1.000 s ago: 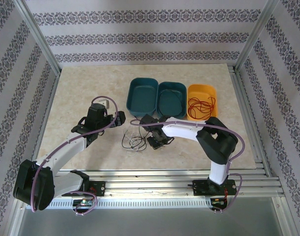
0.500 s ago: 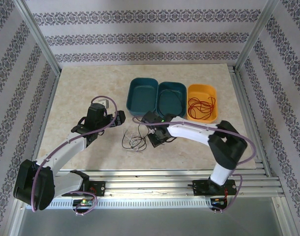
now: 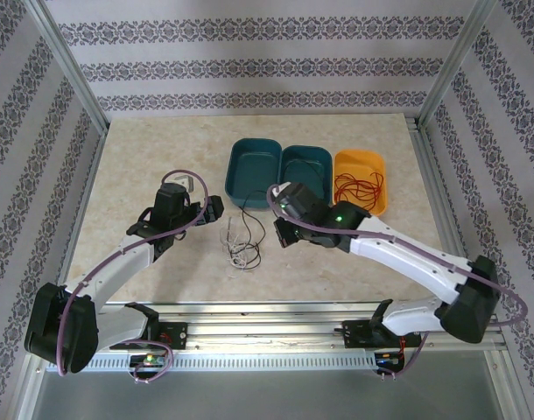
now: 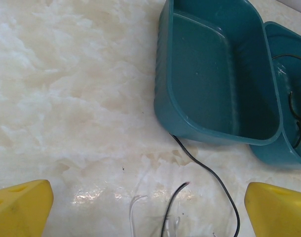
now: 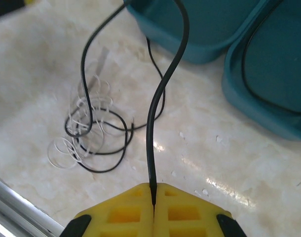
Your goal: Untangle the cables
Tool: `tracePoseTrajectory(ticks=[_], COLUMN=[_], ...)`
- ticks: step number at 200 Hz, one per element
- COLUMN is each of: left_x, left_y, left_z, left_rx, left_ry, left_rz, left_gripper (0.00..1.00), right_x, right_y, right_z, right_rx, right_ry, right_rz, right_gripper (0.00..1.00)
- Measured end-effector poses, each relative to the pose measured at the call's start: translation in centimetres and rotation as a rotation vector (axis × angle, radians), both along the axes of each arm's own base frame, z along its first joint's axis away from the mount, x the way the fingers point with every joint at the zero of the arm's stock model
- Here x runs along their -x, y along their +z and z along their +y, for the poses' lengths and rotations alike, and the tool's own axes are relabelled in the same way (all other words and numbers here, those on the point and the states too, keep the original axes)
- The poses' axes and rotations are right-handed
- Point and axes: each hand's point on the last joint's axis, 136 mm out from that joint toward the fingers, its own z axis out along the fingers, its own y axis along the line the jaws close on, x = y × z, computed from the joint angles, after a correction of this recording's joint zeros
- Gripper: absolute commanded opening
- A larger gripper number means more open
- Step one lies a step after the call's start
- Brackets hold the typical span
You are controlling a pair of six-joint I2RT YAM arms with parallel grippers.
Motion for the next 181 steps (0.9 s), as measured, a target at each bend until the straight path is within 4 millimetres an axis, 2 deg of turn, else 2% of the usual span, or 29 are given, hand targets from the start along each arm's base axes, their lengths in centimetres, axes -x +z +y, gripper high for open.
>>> tracePoseTrajectory(ticks=[37,101,181], left_x=[0.0,0.0,-0.3], left_y=[0.0,0.0,0.2], left_z=[0.2,0.2,0.1], left_rx=[0.002,0.008,0.028], left_ry=[0.008,0.011,0.018], left_rz=[-0.001,-0.011,-0.027], left_gripper=[0.99,0.99,0.99], right_x=[-0.2,-0.8,0.6], right_y=[4.2,10.2,22.8], right_z=[-0.2,-0.3,0.0], right_rx=[-0.096,-0.201,-0.473], right_ry=[-0.007,-0.005,0.098], right_rz=[-0.095,-0.229,-0.416], right_gripper=[0.0,0.0,0.0])
